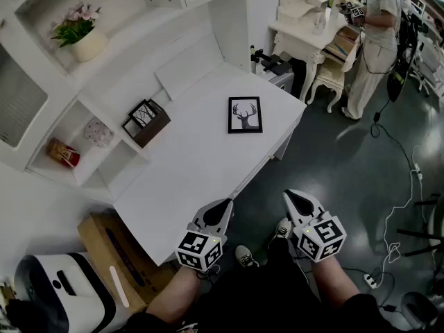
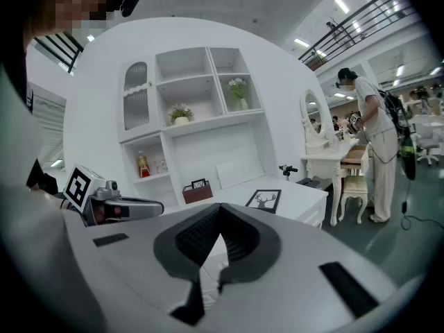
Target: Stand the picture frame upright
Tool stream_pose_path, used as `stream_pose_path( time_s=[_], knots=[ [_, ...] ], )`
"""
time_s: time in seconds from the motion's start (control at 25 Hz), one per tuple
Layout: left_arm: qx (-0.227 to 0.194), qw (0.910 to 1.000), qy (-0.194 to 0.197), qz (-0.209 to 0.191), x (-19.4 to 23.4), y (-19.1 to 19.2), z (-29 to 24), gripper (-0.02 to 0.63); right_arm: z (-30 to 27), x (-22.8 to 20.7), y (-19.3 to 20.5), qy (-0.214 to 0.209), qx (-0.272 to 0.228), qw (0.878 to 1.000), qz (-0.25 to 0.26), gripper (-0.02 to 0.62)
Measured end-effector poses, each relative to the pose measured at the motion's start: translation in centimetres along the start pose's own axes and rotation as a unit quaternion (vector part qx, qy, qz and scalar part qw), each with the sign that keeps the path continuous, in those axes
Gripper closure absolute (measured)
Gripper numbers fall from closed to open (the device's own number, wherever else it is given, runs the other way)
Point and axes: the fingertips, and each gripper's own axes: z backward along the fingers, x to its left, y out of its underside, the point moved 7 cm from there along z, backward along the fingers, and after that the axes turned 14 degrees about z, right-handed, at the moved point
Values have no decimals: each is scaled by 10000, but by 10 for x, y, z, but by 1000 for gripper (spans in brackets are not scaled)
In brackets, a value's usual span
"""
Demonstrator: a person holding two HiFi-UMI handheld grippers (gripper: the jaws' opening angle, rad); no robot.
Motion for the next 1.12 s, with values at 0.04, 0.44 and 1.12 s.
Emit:
stream_pose_path(
  time_s=[0.04, 0.44, 1.12],
  knots=[
    [3, 10000, 3, 0, 0, 0, 0, 601, -1, 0, 0, -2, 1, 10000, 5, 592],
    [30, 10000, 50, 40, 0, 2, -3, 601, -3, 1, 0, -23, -24, 9999, 137, 592],
    [8, 10000, -15, 66, 2, -2, -17, 601, -16, -23, -6, 12, -61, 10000, 65, 592]
  ],
)
